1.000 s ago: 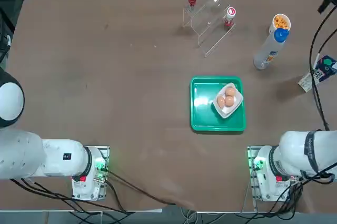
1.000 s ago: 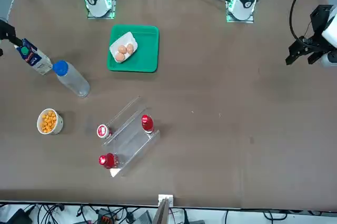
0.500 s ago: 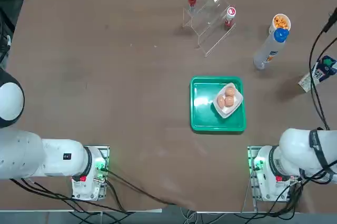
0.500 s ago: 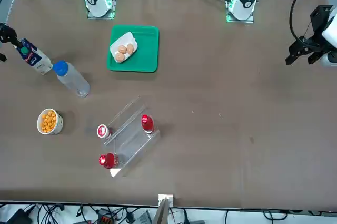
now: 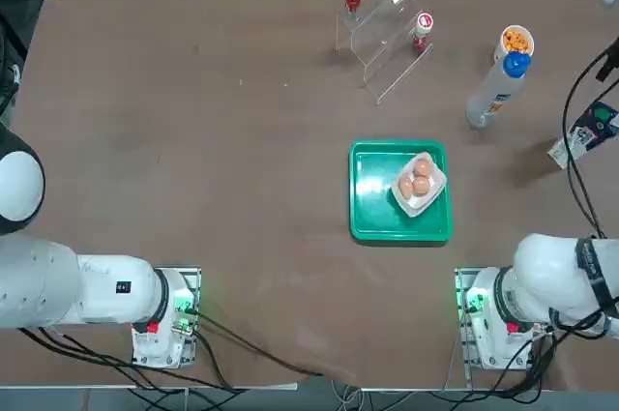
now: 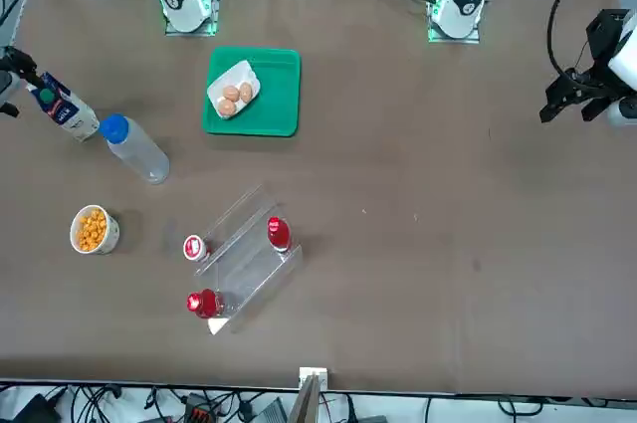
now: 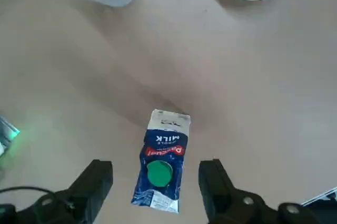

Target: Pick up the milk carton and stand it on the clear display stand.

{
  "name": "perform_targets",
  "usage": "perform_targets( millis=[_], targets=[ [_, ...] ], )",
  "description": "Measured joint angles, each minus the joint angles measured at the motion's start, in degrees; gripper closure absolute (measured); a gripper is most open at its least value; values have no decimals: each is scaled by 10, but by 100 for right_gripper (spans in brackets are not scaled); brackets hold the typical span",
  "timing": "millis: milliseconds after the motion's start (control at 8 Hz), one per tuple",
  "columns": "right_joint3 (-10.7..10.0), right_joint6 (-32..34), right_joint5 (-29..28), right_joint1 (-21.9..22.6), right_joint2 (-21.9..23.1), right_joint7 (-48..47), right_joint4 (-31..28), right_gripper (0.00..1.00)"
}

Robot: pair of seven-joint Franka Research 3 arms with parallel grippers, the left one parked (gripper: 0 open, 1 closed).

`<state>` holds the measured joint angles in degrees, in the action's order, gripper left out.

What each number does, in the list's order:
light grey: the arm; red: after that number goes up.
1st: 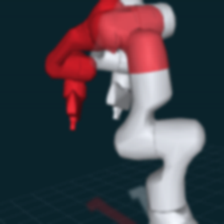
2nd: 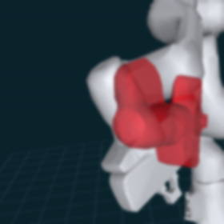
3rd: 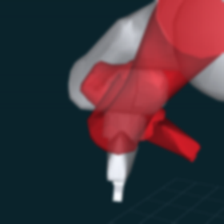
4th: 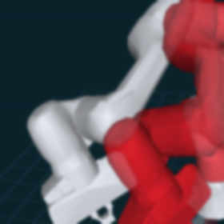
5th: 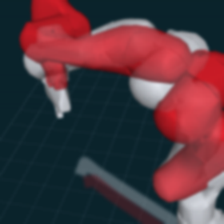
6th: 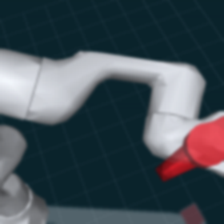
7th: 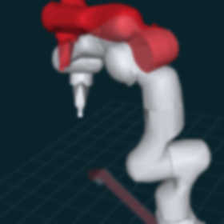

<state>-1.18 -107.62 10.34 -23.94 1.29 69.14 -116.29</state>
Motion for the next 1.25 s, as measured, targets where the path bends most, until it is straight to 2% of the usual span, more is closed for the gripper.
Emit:
perform_targets(
  millis=[500, 1250],
  targets=[
    [-16, -89, 0, -35, 1, 85, -66, 0],
    [-25, -135, 0, -46, 30, 34, -128, 0]
  ],
)
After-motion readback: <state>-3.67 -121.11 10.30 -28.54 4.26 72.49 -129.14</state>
